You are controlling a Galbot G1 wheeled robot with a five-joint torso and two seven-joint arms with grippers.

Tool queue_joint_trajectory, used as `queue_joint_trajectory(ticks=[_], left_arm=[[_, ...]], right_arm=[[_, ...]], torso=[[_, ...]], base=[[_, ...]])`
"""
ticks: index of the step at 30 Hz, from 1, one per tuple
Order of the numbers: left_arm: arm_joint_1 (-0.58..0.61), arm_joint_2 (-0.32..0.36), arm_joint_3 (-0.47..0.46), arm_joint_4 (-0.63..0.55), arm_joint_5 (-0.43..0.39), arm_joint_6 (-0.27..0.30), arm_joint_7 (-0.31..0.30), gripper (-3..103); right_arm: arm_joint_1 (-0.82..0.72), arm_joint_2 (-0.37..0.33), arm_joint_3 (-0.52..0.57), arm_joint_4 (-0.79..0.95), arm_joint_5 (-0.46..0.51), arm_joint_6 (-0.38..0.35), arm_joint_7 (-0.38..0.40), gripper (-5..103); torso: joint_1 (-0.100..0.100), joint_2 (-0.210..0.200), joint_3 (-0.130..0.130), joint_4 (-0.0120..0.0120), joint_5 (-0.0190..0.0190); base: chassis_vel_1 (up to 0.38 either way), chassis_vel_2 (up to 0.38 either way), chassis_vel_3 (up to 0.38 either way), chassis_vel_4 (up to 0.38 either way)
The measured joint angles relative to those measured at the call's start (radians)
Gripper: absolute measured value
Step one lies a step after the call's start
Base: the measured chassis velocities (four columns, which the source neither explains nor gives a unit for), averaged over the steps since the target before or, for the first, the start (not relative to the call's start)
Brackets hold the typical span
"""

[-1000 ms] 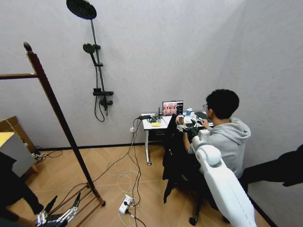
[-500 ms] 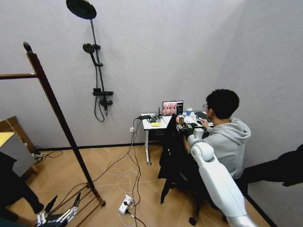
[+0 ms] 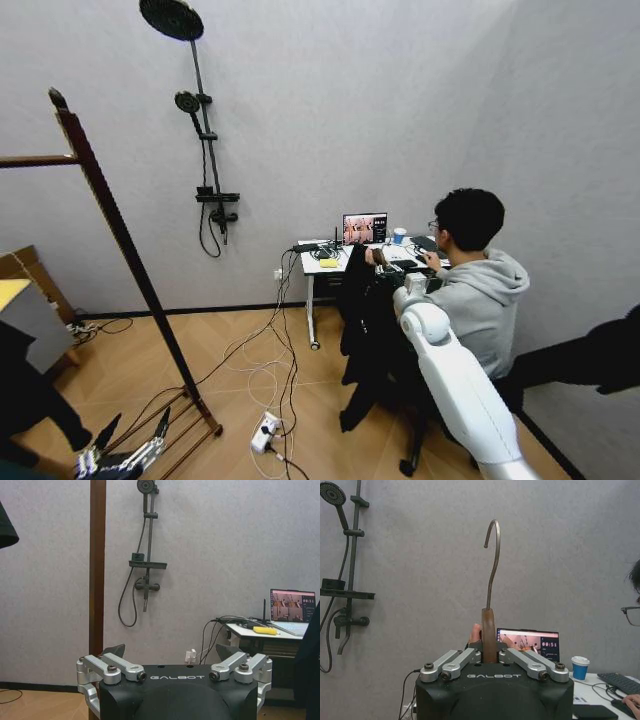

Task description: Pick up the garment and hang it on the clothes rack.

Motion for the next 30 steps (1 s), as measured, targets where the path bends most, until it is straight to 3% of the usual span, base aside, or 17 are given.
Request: queue_joint_trajectory(ticks=[4,6,17,21,26,30], left_arm=[[0.0,0.0,0.0,0.0,0.0,0.0,0.0,100],[0.0,0.0,0.0,0.0,0.0,0.0,0.0,100],[0.0,0.0,0.0,0.0,0.0,0.0,0.0,100],[0.0,0.0,0.0,0.0,0.0,0.0,0.0,100],[0.0,0.0,0.0,0.0,0.0,0.0,0.0,100],[0.0,0.0,0.0,0.0,0.0,0.0,0.0,100]], right_arm=[[-0.027,-0.049,0.027,0.069,0.031,-0.013,0.007,9],[-0.086,-0.11,0.068,0.18,0.104,-0.034,0.014,9],[-0.364,-0.155,0.147,0.537,0.278,-0.104,0.16,9],[-0.43,-0.137,0.154,0.58,0.262,-0.106,0.165,9],[-0.54,-0.067,0.14,0.611,0.167,-0.076,0.127,9],[-0.621,-0.082,0.138,0.622,0.122,-0.051,0.112,9]], torso=[[0.0,0.0,0.0,-0.0002,-0.0002],[0.0,0.0,0.0,-0.0003,-0.0002],[0.0,0.0,0.0,-0.0003,-0.0004],[0.0,0.0,0.0,-0.0003,-0.0004],[0.0,0.0,0.0,-0.0001,-0.0001],[0.0,0.0,0.0,-0.0002,-0.0005]], base=[[0.0,0.0,0.0,0.0],[0.0,0.0,0.0,0.0],[0.0,0.0,0.0,0.0],[0.0,0.0,0.0,0.0],[0.0,0.0,0.0,0.0],[0.0,0.0,0.0,0.0]])
